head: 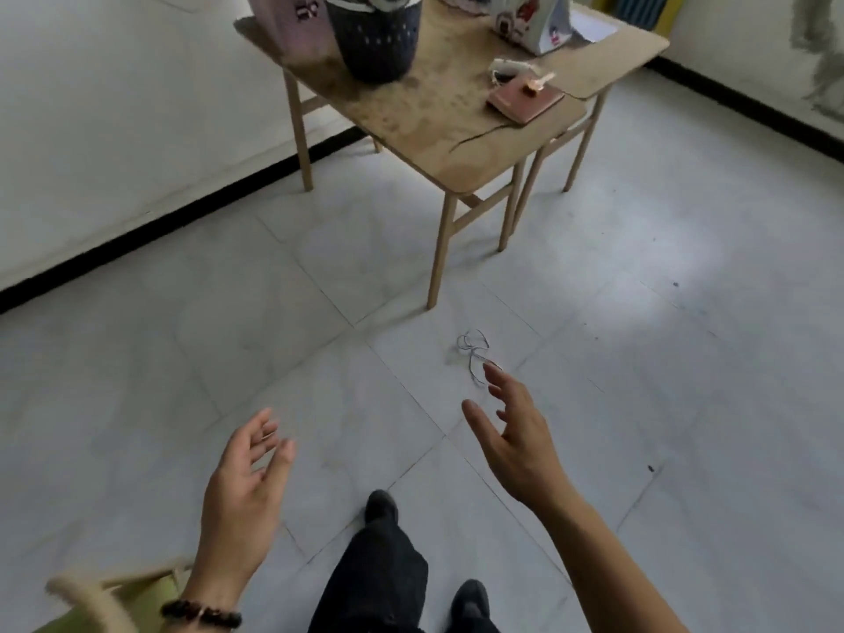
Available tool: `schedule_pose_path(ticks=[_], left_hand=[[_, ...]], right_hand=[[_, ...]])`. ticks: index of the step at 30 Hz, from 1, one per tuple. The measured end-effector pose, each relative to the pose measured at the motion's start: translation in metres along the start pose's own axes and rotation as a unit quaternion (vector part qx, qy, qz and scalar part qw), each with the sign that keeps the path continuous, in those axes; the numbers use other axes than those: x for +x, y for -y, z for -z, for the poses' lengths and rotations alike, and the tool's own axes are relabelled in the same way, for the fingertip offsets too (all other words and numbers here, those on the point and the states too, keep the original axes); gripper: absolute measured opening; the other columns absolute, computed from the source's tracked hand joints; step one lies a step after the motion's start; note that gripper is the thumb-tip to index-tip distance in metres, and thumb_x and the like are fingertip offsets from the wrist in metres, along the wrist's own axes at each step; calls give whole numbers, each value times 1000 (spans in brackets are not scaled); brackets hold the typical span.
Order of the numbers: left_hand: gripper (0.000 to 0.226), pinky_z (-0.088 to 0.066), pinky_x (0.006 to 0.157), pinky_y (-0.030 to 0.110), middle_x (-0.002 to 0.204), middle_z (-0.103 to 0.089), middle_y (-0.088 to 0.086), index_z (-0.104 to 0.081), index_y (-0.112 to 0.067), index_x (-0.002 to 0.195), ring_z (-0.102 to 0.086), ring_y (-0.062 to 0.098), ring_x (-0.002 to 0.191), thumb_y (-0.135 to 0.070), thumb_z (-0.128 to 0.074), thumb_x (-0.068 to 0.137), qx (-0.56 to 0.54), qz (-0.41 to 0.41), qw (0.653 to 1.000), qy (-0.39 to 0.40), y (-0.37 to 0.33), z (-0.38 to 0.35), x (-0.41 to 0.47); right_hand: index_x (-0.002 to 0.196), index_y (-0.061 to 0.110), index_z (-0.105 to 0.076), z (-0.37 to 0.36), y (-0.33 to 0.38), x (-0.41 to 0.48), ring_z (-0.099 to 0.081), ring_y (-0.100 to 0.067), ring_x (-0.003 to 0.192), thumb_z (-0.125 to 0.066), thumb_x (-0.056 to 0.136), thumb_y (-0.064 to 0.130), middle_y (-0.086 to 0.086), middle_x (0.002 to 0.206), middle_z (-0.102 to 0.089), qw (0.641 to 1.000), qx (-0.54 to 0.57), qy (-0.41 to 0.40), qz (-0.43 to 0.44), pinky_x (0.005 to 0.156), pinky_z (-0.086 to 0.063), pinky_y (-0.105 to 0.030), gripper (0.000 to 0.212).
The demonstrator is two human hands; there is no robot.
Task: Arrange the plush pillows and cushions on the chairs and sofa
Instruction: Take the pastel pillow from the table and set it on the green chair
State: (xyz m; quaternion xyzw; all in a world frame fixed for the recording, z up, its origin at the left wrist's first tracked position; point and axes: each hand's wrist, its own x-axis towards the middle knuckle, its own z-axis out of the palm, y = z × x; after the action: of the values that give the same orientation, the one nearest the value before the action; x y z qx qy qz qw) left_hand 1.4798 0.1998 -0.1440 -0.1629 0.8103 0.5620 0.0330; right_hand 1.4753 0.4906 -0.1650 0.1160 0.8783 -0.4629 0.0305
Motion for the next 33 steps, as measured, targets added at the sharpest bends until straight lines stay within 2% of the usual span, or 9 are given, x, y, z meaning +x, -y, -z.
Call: schedule_pose_path(ticks=[3,5,9,11,13,18,24,29,33], left_hand=[[42,-41,87,13,128,-63,1,-53,-15,138,-60,17,120,-13,-62,97,-19,29,999,-34,9,-1,53],[41,-41,87,13,129,-63,1,-53,-17,137,-61,16,119,-13,-62,97,-34,40,998,-47,10,0,105],[37,-48,106,42,129,-63,-5,-53,-27,132,-61,8,117,-23,-64,97,-68,45,996,-45,-15,13,227],[41,-49,106,46,127,-64,-12,-54,-30,132,-61,6,118,-35,-68,93,-81,36,995,-48,-43,28,287],[43,-49,106,47,127,-65,-12,-54,-29,134,-62,6,118,-35,-68,94,-83,19,995,-45,-74,42,342],[40,-49,106,49,126,-67,-9,-56,-23,135,-63,6,116,-23,-64,96,-69,3,996,-48,-116,67,470],[35,-52,103,47,121,-67,-8,-58,-20,132,-65,-8,103,-15,-62,98,-79,20,994,-77,-134,80,640],[32,-51,104,49,123,-66,-9,-59,-23,130,-64,0,109,-21,-63,98,-51,10,996,-78,-190,108,795],[33,-50,105,45,122,-65,-15,-56,-30,130,-63,6,115,-26,-62,98,-44,-37,995,-81,-249,136,905]], right_hand=[[153,29,-34,-30,14,69,-47,-9,136,-54,98,47,6,152,-44,998,-32,47,20,111,-45,-38,60],[153,30,-33,-49,28,119,-47,-10,136,-53,98,49,6,152,-44,997,-44,62,29,111,-45,-41,61],[153,29,-32,-72,76,223,-47,-13,137,-52,95,51,2,153,-43,995,-63,70,37,112,-45,-43,65],[153,29,-33,-78,108,275,-48,-13,136,-54,96,47,2,152,-43,996,-55,66,36,108,-47,-35,63],[152,30,-35,-83,139,321,-51,-13,131,-55,96,46,4,149,-46,998,-36,44,42,100,-47,-27,61],[147,32,-42,-106,193,424,-50,-3,130,-53,91,51,14,146,-47,998,49,3,32,102,-49,-30,60],[146,27,-46,-160,224,575,-54,1,127,-58,88,45,11,143,-55,992,121,-35,-4,94,-47,-19,62],[145,25,-46,-197,288,725,-54,-4,127,-60,92,41,9,144,-53,990,137,-41,-9,103,-51,-37,57],[148,28,-43,-211,363,824,-53,-9,127,-60,95,41,8,145,-51,992,112,-50,13,99,-47,-28,57]])
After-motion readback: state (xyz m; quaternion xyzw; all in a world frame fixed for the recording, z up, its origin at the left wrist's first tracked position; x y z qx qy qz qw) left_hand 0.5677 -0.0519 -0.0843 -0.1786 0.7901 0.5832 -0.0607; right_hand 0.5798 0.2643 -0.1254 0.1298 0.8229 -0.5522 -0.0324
